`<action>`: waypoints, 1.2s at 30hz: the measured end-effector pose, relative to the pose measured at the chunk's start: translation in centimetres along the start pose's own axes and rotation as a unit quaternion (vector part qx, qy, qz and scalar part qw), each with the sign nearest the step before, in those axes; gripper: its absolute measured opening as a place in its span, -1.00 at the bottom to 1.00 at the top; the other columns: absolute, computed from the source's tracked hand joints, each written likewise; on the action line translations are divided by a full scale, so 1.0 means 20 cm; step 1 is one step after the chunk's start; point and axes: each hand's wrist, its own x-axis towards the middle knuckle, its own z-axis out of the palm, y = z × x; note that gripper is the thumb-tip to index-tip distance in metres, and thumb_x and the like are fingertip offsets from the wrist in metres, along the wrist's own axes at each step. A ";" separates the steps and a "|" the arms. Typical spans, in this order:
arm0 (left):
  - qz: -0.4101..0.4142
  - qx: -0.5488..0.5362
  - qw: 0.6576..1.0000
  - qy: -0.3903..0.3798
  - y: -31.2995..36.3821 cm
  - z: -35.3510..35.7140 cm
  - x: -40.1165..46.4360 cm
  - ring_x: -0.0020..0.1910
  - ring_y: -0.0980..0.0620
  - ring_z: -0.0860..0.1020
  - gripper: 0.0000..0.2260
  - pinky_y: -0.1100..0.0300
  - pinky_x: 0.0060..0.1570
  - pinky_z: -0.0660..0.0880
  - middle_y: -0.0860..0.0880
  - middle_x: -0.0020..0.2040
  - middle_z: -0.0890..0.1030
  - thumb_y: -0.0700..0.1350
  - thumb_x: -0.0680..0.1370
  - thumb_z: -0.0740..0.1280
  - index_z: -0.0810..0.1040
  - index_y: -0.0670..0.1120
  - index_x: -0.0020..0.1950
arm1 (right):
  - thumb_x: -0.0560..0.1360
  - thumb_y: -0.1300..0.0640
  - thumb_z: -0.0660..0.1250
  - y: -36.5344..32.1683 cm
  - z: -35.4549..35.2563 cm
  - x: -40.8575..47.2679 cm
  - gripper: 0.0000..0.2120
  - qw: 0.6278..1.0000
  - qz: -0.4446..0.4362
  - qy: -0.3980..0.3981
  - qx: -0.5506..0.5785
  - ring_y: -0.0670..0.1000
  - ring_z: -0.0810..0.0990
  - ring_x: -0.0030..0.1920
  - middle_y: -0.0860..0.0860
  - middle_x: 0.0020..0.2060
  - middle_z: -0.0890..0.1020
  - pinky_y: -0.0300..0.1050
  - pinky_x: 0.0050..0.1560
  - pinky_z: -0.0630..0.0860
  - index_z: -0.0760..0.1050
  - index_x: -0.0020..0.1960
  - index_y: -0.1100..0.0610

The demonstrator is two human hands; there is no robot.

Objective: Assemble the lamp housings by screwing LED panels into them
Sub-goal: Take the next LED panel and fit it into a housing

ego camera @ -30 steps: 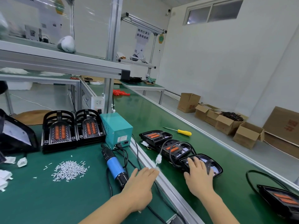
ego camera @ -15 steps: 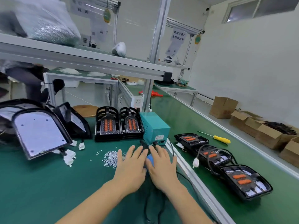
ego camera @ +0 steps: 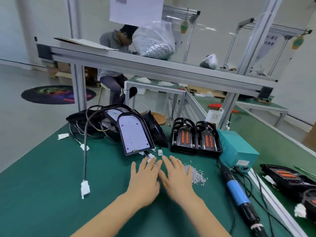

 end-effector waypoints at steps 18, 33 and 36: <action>-0.132 -0.348 0.899 0.232 -0.38 -0.05 -0.03 0.33 0.00 0.32 -0.61 0.10 0.32 0.26 -0.03 0.37 0.36 -0.28 0.56 0.23 0.33 -0.11 0.39 | 0.66 -0.11 0.00 -0.19 0.32 -0.03 -0.49 0.998 -0.051 0.031 0.010 -0.04 -0.08 0.55 -0.07 0.57 -0.14 0.09 0.52 -0.13 0.02 0.58 -0.07; -0.285 -0.582 0.754 0.108 -0.46 -0.18 0.37 -0.01 -0.17 0.46 -0.86 -0.12 0.07 0.54 -0.24 0.10 0.51 -0.41 0.52 0.18 0.45 -0.23 0.00 | 0.65 -0.05 0.02 -0.20 0.33 -0.05 -0.54 0.996 -0.054 0.059 0.033 -0.08 -0.02 0.53 -0.12 0.57 -0.08 -0.03 0.54 -0.12 0.18 0.54 -0.06; -0.280 -0.627 0.717 0.124 -0.46 -0.20 0.36 -0.01 -0.20 0.46 -0.85 0.01 -0.22 0.56 -0.19 0.08 0.48 -0.44 0.52 0.16 0.43 -0.23 -0.11 | 0.65 -0.05 0.04 -0.20 0.32 -0.06 -0.54 0.996 -0.052 0.059 0.047 -0.07 0.02 0.53 -0.10 0.57 -0.04 -0.05 0.53 -0.07 0.22 0.53 -0.03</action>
